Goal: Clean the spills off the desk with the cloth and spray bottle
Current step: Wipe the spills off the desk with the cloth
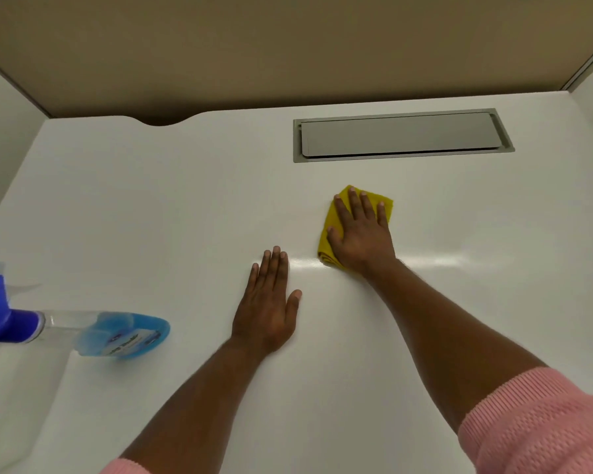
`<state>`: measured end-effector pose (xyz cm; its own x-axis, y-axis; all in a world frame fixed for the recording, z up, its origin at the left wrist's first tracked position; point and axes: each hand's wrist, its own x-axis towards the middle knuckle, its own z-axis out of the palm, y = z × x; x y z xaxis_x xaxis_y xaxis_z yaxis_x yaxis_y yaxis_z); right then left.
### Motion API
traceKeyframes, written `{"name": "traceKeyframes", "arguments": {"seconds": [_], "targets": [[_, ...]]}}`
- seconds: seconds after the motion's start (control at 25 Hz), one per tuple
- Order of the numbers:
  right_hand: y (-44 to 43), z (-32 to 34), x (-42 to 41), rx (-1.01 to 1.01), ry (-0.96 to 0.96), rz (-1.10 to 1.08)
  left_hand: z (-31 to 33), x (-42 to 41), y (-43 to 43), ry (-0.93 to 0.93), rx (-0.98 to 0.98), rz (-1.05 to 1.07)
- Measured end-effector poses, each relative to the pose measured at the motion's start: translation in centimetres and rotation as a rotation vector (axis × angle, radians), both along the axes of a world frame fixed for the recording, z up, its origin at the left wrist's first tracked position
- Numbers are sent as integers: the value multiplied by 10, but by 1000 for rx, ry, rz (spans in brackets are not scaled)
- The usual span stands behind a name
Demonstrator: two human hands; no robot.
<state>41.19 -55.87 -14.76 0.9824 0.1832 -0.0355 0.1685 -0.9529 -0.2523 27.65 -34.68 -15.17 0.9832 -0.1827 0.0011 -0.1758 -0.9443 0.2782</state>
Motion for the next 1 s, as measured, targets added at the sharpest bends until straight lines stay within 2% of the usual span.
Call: {"name": "traceKeyframes", "arguments": {"seconds": [0.12, 0.32, 0.44, 0.56, 0.72, 1.0], "targets": [[49, 1, 2, 0, 9, 127, 0, 0, 0, -10, 0, 5], [53, 1, -3, 4, 10, 116, 0, 1, 1, -8, 5, -1], [24, 0, -12, 23, -10, 17, -2, 1, 0, 2, 7, 2], [-41, 0, -32, -1, -24, -142, -3, 0, -1, 13, 3, 3], [-117, 2, -87, -31, -28, -308, -3, -1, -1, 20, -18, 8], [-117, -3, -176, -43, -29, -327, 4, -8, -4, 31, 20, 11]]}}
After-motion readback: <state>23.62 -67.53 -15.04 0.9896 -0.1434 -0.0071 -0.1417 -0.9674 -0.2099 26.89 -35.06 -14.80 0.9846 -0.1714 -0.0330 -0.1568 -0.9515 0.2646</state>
